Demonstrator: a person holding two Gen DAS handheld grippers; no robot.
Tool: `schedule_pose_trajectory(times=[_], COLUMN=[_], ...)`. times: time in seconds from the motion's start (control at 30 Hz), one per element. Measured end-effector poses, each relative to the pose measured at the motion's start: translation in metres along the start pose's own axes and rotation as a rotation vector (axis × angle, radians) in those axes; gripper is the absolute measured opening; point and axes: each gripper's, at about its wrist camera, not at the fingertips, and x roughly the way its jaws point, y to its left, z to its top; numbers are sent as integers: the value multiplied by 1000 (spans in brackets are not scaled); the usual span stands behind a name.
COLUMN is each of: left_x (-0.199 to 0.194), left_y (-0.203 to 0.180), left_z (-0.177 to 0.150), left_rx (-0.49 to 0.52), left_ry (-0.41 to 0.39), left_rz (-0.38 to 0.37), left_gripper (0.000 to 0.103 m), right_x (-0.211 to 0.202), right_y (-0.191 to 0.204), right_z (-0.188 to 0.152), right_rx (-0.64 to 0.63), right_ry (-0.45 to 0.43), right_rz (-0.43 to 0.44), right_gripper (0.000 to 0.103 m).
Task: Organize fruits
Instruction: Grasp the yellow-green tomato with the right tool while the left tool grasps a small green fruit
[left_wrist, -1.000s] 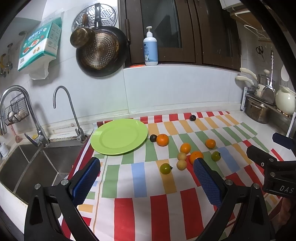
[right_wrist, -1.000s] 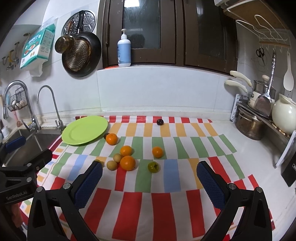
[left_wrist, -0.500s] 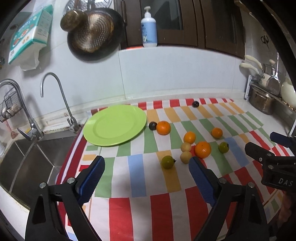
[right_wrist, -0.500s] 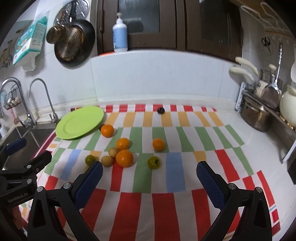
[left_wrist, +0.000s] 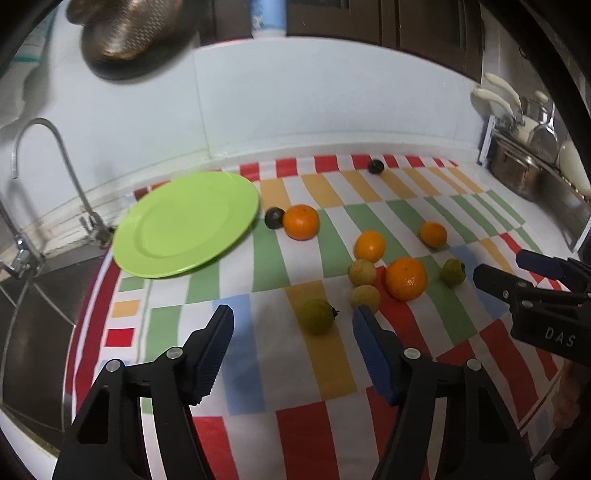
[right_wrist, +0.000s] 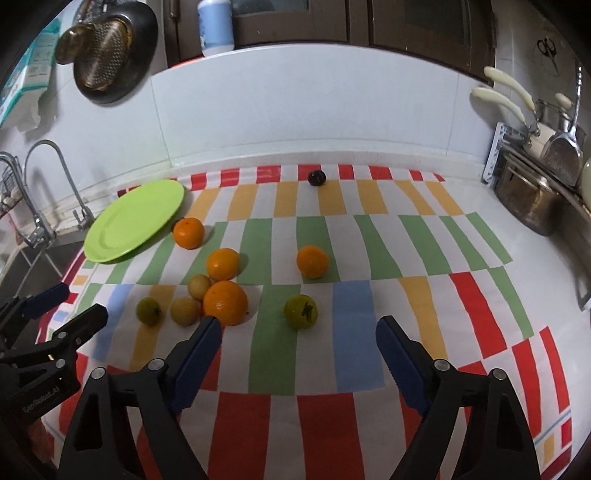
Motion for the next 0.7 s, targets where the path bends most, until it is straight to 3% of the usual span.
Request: schedule_pose_trajectory(times=[0.33, 0.7], left_x=[36, 57], left_y=[-5, -7], left_z=[-1, 0], left_rx=[36, 28], left_ry=[76, 122], left_rz=[-34, -57], left_gripper=[55, 40], right_x=[39, 60], right_y=[-5, -5], right_z=[2, 2], right_rx=[9, -9], right_ry=[91, 131], right_rz=[9, 35], right_gripper=[65, 49])
